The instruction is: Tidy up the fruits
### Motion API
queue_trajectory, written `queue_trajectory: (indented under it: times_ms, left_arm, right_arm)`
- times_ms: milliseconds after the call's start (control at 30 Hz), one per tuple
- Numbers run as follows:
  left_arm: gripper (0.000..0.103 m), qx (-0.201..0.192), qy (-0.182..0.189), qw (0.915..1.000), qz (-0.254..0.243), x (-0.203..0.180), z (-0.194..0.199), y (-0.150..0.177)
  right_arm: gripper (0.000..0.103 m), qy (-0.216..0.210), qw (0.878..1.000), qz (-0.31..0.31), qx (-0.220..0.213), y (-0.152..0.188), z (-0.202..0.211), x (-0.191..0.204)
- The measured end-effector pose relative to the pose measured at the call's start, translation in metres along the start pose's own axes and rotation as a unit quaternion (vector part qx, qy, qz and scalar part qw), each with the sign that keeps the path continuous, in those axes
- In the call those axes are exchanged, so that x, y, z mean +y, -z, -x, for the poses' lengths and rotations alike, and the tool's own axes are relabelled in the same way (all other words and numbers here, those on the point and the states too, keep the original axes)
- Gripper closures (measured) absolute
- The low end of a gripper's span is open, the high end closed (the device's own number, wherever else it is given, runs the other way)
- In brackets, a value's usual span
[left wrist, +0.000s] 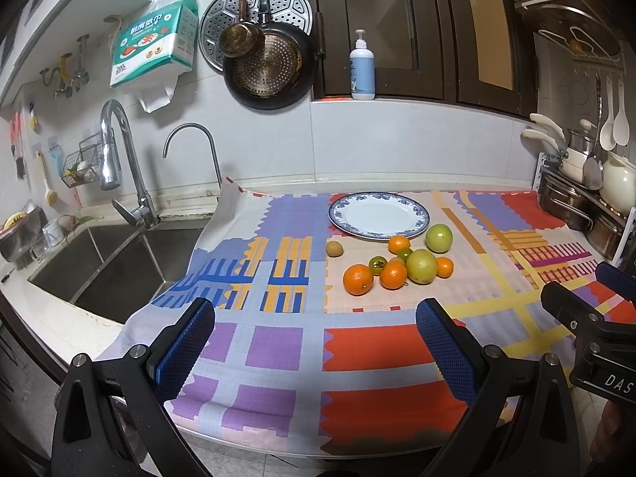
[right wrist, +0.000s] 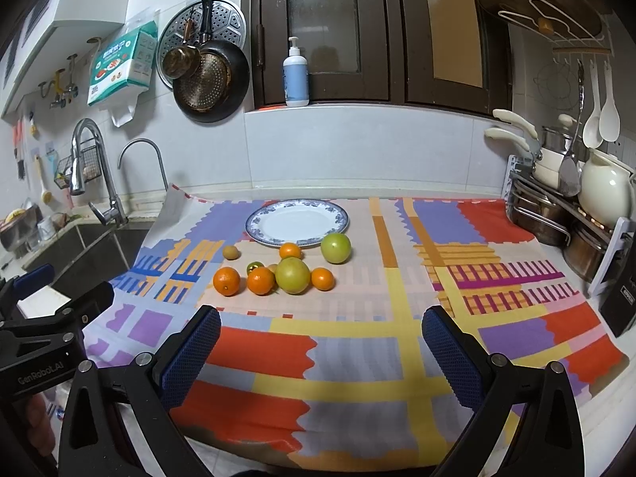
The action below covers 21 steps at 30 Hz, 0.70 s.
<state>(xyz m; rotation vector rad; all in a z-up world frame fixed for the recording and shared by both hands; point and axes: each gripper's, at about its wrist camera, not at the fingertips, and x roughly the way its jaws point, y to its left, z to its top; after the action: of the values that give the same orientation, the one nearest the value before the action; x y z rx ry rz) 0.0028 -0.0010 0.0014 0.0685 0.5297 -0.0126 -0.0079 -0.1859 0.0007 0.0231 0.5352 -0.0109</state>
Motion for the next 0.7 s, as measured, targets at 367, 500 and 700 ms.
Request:
queue_trajectory:
  times_ms: [367,500,700]
  left_arm:
    - [0.000,-0.003,0.004,1.0000,0.000,-0.0012,-0.0008,0.0005]
    - [0.000,-0.002,0.004,1.0000,0.000,-0.0011,-0.0009,0.0010]
    - [0.000,0.003,0.004,1.0000,0.000,0.0017,-0.0063,0.0011]
  right_arm:
    - [0.001,-0.002,1.000,0.000,0.002,0.0015,0.0001,0.0004]
    - [0.001,-0.002,1.000,0.000,0.002,0.0013,-0.0003,0.0005]
    - [0.001,-0.002,1.000,0.000,0.007,0.0014,-0.0035,0.0021]
